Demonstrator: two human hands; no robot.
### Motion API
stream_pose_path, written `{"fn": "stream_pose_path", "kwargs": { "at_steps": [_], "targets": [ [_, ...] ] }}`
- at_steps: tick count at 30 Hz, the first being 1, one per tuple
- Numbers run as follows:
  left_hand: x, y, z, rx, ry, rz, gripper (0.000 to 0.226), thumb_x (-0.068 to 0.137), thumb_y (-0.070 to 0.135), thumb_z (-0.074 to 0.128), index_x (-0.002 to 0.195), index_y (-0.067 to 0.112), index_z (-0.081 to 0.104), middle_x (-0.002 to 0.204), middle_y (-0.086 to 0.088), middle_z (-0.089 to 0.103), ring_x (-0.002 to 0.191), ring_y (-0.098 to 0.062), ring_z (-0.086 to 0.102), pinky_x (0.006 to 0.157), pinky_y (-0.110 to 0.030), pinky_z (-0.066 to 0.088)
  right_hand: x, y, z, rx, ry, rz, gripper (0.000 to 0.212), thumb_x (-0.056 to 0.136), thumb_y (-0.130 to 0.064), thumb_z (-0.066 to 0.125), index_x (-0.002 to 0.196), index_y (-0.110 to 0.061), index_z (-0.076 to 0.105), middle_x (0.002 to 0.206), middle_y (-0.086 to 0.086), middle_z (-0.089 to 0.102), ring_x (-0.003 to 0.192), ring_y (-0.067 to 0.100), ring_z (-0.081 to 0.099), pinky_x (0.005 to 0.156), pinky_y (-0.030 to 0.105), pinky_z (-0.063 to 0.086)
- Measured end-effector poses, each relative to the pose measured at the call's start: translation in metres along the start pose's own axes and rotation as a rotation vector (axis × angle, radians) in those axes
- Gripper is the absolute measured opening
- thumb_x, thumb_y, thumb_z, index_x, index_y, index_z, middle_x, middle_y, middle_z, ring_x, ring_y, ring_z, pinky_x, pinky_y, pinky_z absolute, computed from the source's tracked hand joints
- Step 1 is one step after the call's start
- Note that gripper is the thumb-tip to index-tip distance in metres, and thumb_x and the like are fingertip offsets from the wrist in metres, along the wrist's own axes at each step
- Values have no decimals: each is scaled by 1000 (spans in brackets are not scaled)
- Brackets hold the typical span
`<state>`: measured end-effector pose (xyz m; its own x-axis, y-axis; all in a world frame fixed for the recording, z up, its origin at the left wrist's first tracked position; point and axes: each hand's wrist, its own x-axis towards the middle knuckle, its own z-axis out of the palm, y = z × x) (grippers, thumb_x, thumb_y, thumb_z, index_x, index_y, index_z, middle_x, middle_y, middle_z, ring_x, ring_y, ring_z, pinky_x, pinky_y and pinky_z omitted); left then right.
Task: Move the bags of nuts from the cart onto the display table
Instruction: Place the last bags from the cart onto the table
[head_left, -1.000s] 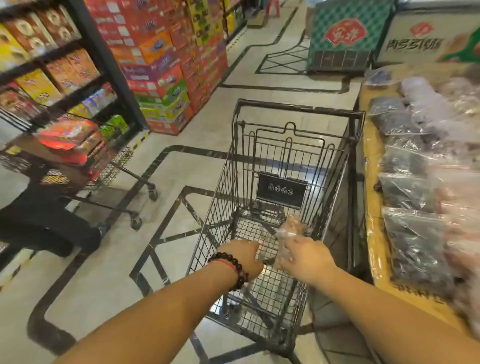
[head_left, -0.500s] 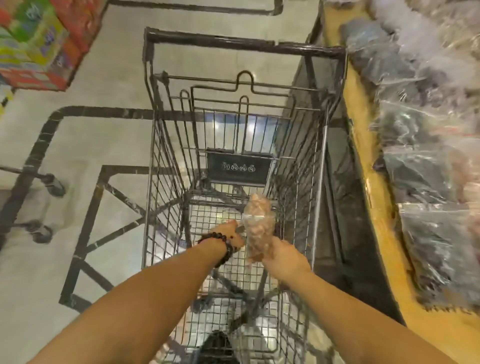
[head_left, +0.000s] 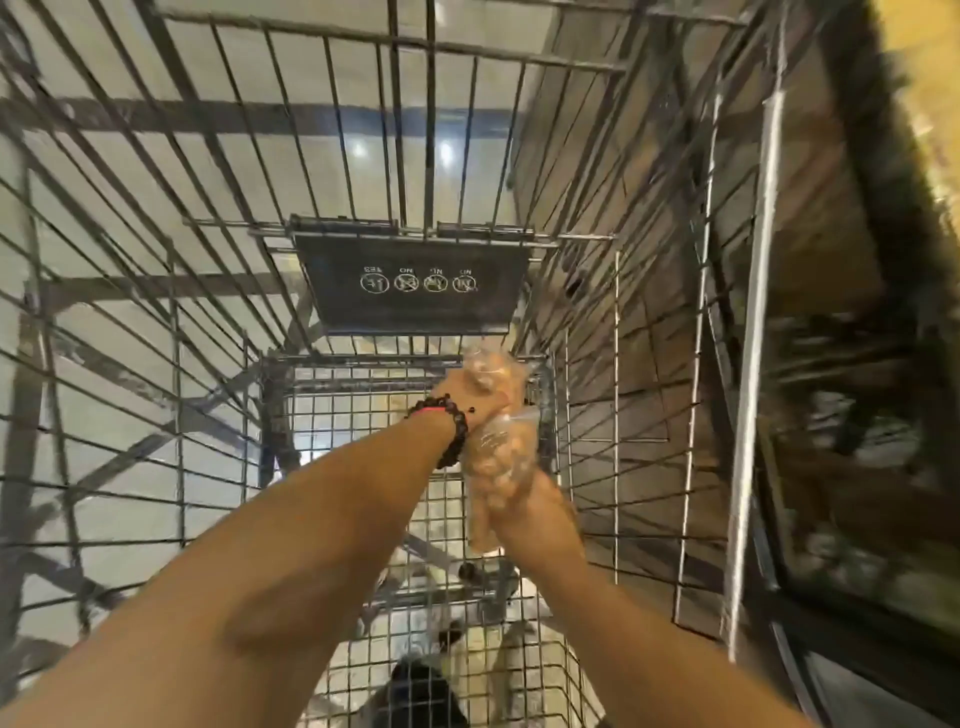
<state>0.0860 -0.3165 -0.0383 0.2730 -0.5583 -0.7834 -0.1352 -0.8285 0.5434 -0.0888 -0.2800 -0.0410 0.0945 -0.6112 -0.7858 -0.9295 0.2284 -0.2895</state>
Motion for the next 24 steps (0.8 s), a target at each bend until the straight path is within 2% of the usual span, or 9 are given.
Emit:
{"fn": "stream_pose_path", "kwargs": {
  "at_steps": [1, 5, 7, 10, 14, 16, 19, 22, 24],
  "targets": [
    [11, -1, 5, -27, 16, 0, 50, 85, 47, 66, 120, 12, 64, 120, -12, 67, 112, -30, 63, 99, -43, 51, 3, 1, 4, 49, -15, -25, 48, 81, -63, 56, 123, -40, 49, 102, -3, 68, 86, 20, 69, 73, 43, 60],
    [48, -14, 16, -45, 43, -28, 70, 67, 51, 83, 122, 13, 61, 117, -9, 67, 105, -24, 64, 95, -41, 54, 12, 14, 11, 361, -119, -60, 85, 75, -22, 80, 146, -28, 35, 125, -1, 67, 114, 19, 65, 97, 45, 55],
    [48, -17, 13, -87, 23, -29, 45, 76, 37, 81, 109, 11, 63, 106, -8, 69, 96, -23, 65, 90, -39, 55, 21, 18, 9, 384, -89, -60, 79, 71, -20, 83, 141, -24, 48, 121, -3, 69, 113, 17, 65, 98, 43, 55],
    [43, -22, 9, -191, 32, -33, 18, 91, 25, 67, 102, 13, 60, 96, -6, 65, 84, -21, 64, 76, -37, 56, 31, 17, 4, 384, -112, -60, 63, 72, -14, 86, 130, -15, 61, 116, 3, 71, 110, 21, 68, 91, 44, 59],
    [35, -33, 3, -287, 35, -25, 29, 94, 34, 61, 115, 15, 56, 94, -1, 64, 78, -13, 62, 59, -25, 51, 32, 13, 1, 334, -260, -19, 42, 82, -5, 80, 121, -2, 65, 93, -4, 70, 74, -4, 69, 60, 8, 52],
    [31, -42, -3, -282, -9, 0, 23, 94, 32, 61, 112, 17, 61, 103, -7, 68, 89, -21, 66, 76, -38, 59, 29, 13, 3, 292, -291, 7, 25, 80, 3, 78, 102, -4, 69, 83, -6, 68, 73, 5, 68, 54, 6, 48],
    [25, -62, -14, -216, -9, -21, 21, 96, 20, 58, 116, 18, 60, 107, -5, 66, 93, -22, 62, 84, -36, 56, 24, 9, 2, 163, -251, -3, 28, 73, -6, 81, 93, -13, 63, 83, -5, 65, 74, 6, 60, 56, 10, 48],
    [10, -83, -21, -498, 17, -168, 14, 101, 21, 52, 110, 23, 63, 89, -3, 66, 69, -18, 62, 46, -23, 54, 18, 7, 4, 164, -329, -44, 40, 60, -17, 75, 99, -9, 68, 94, 5, 75, 94, 21, 71, 86, 39, 59],
    [-6, -97, -26, -612, 86, -270, 18, 103, 19, 48, 100, 24, 64, 78, -3, 64, 60, -19, 61, 37, -21, 48, 12, 9, 2, 190, -358, -82, 42, 55, -29, 74, 94, -13, 72, 90, 6, 77, 91, 24, 74, 85, 52, 59]
  ]
}}
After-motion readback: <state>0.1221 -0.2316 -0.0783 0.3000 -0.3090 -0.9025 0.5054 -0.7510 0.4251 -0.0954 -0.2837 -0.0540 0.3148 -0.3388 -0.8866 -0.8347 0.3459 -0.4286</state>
